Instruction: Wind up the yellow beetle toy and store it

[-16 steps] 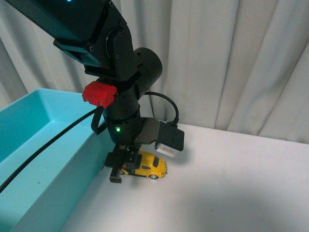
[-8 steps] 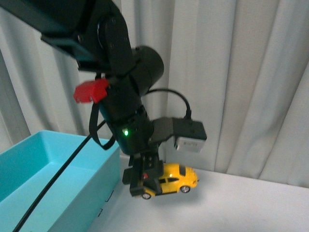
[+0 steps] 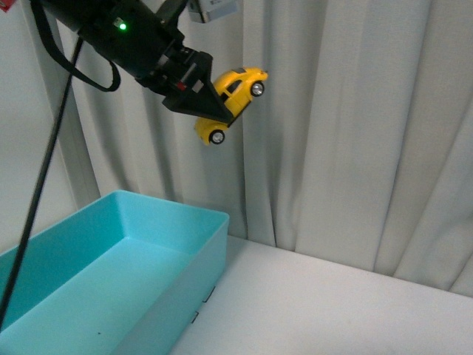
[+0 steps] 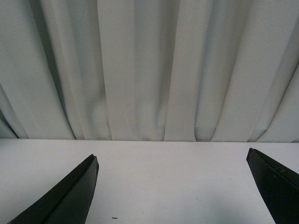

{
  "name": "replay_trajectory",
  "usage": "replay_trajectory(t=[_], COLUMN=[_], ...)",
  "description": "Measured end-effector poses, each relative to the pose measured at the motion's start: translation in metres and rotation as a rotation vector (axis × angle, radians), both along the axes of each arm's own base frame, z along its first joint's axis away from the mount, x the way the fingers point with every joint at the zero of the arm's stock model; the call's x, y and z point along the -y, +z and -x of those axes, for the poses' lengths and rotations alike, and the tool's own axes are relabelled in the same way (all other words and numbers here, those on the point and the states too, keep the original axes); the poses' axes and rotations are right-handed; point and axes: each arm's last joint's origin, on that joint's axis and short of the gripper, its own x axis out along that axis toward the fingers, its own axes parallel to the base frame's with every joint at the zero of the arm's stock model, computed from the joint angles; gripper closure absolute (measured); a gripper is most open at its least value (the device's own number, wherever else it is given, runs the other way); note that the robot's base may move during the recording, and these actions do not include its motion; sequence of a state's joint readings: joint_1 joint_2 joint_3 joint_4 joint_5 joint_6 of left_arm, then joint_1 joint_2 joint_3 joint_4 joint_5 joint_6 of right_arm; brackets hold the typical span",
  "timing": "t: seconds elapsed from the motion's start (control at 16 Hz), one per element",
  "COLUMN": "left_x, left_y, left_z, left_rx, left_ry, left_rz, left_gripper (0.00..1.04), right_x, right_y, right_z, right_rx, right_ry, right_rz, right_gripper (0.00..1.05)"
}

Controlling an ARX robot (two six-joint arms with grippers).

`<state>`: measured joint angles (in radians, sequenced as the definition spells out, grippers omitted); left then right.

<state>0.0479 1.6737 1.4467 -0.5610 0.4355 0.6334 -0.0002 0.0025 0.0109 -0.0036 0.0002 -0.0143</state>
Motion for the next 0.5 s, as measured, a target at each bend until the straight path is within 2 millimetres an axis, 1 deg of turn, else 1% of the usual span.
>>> replay_trajectory(t=[0.06, 0.13, 0.25, 0.38, 0.5], left_x=[-0.025, -0.035, -0.048, -0.055, -0.059], left_y=[-0.008, -0.018, -0.042, -0.061, -0.074], left_z=[0.011, 0.016, 0.026, 0.033, 0.038], left_rx=[-0.096, -0.167, -0.268, -0.324, -0.346], left_ry=[0.185, 0.275, 0.374, 0.425, 0.447], left_rz=[0.013, -0.01, -0.036, -0.055, -0.047], left_gripper=[0.66, 0.66, 0.66, 0.66, 0.66], right_x=[0.0, 0.0, 0.0, 0.0, 0.0], right_y=[0.0, 0.0, 0.0, 0.0, 0.0], right_z=[0.0, 0.0, 0.0, 0.0, 0.0], right_rx=[0.0, 0.0, 0.0, 0.0, 0.0], right_ry=[0.0, 0.0, 0.0, 0.0, 0.0], right_rz=[0.0, 0.0, 0.0, 0.0, 0.0], right_gripper=[0.07, 0.07, 0.07, 0.07, 0.07])
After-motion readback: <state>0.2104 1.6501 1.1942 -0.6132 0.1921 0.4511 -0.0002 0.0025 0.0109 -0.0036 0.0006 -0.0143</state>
